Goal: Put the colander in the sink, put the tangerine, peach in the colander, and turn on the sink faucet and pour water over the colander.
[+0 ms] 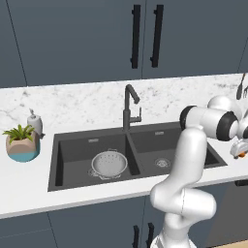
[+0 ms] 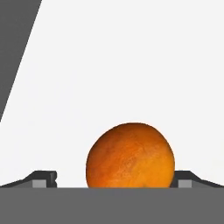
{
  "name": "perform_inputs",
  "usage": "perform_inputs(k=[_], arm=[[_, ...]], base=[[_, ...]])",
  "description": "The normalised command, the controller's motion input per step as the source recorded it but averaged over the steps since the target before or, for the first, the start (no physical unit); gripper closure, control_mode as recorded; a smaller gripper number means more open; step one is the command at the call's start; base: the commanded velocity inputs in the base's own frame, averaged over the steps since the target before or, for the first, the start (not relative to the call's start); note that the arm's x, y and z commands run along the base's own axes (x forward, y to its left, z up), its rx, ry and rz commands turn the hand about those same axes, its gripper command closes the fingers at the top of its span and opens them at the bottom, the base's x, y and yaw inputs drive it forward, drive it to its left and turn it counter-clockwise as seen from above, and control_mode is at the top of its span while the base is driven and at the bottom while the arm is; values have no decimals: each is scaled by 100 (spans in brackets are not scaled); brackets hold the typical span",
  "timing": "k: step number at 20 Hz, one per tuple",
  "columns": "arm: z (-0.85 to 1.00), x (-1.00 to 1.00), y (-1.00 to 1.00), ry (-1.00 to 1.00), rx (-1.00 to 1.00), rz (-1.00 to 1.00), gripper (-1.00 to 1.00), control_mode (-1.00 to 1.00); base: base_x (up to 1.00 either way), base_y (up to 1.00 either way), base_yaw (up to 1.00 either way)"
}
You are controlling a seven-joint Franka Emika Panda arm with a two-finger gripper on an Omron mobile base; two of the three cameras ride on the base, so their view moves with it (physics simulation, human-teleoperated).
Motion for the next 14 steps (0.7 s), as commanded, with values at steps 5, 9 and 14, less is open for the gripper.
perform_inputs(k=[5,9,14], arm=[[-20,0,0,0,0,3,100,-100],[-11,0,0,0,0,3,100,-100],[-1,-5,0,0,0,3,100,-100]], base=[[0,0,0],[0,0,0],[0,0,0]])
